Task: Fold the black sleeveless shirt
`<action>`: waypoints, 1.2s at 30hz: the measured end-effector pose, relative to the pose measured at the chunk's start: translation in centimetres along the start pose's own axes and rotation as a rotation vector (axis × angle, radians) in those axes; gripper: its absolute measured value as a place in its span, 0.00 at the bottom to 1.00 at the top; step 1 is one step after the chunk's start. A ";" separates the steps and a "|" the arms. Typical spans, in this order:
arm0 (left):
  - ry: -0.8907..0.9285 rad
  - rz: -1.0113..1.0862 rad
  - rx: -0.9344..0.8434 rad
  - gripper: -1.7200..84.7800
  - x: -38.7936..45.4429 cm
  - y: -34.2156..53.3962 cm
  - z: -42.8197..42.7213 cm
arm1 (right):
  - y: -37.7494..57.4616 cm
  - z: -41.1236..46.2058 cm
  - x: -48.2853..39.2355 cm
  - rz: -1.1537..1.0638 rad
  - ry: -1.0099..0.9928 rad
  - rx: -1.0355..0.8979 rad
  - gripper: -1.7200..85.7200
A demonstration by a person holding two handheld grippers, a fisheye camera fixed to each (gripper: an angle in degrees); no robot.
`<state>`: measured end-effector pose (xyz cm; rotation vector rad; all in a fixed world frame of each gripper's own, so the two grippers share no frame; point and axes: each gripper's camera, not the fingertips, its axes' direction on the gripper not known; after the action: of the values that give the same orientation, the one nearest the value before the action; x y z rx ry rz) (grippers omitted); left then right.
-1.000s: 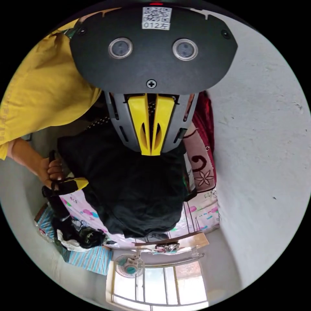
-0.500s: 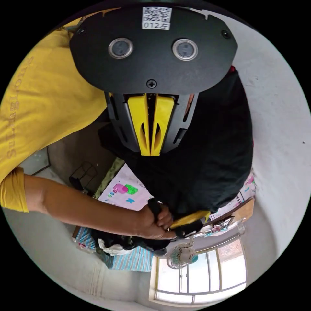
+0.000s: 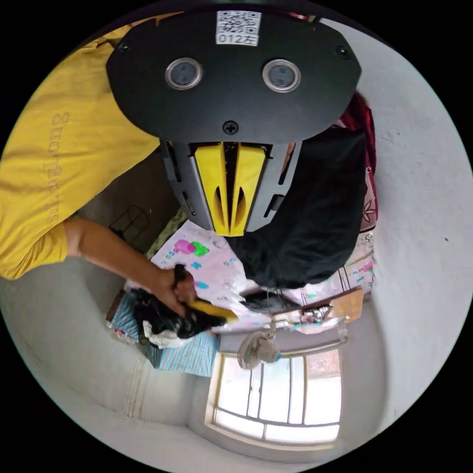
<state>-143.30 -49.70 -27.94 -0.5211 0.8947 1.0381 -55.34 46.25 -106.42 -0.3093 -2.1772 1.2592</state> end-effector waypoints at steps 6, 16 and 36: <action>0.052 0.017 0.169 0.02 10.0 -8.2 8.5 | 7.6 -13.1 -10.1 -0.019 0.116 -0.053 0.03; 0.492 0.121 -0.116 0.02 32.1 -24.1 40.1 | 11.5 -38.4 -27.3 0.086 0.529 0.111 0.03; 0.706 0.366 -0.304 0.02 66.3 -62.6 95.6 | -21.5 -61.3 -53.5 0.133 1.014 0.202 0.03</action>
<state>-36.22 27.50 -32.31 -1.0437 1.5026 1.3602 26.00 52.97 -85.76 -0.8082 -1.1710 1.0344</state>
